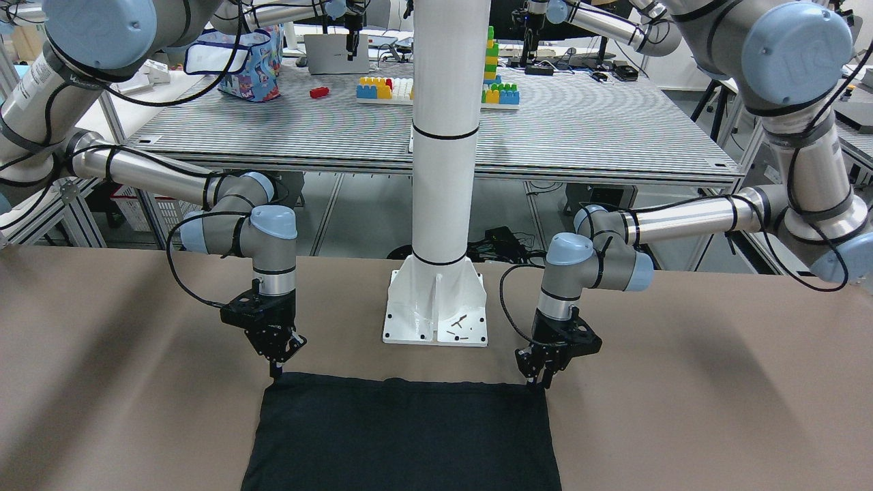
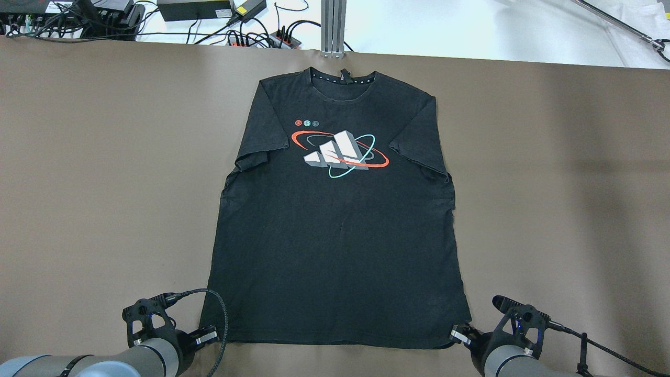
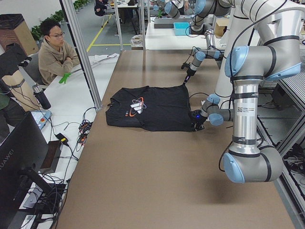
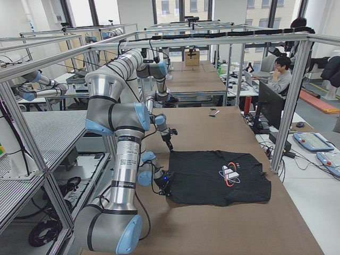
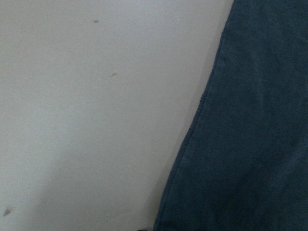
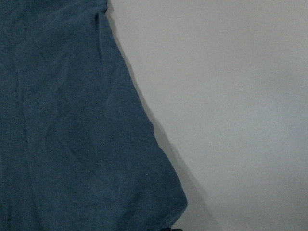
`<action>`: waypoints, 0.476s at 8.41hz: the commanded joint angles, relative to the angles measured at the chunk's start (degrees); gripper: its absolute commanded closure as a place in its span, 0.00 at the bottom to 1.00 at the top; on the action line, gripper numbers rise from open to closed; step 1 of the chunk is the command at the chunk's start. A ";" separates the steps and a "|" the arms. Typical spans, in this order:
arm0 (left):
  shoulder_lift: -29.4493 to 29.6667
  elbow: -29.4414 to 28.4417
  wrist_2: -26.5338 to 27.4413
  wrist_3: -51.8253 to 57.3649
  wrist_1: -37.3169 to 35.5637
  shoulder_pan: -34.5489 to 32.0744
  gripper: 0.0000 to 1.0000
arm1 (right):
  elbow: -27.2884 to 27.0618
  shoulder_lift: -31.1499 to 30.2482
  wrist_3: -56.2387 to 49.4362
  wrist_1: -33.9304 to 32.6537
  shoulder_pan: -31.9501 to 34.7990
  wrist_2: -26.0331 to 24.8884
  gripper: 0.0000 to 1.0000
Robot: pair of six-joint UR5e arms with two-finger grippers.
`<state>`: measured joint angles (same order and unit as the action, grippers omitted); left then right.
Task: Fold clothes
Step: 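Grasp the hem corners nearest the robot with both grippers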
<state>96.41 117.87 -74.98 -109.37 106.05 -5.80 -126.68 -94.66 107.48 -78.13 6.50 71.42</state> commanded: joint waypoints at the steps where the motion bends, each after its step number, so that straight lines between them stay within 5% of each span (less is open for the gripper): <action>1: -0.26 0.17 -0.08 -0.05 0.03 0.44 1.00 | 0.21 0.00 -0.08 0.00 0.09 0.13 1.00; 4: -4.62 9.88 -4.10 2.05 -0.41 -0.35 1.00 | -4.77 -0.52 -0.08 -0.09 0.88 0.74 1.00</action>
<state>95.40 120.94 -75.99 -108.61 105.88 -5.69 -127.60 -94.69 107.41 -78.14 7.00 71.81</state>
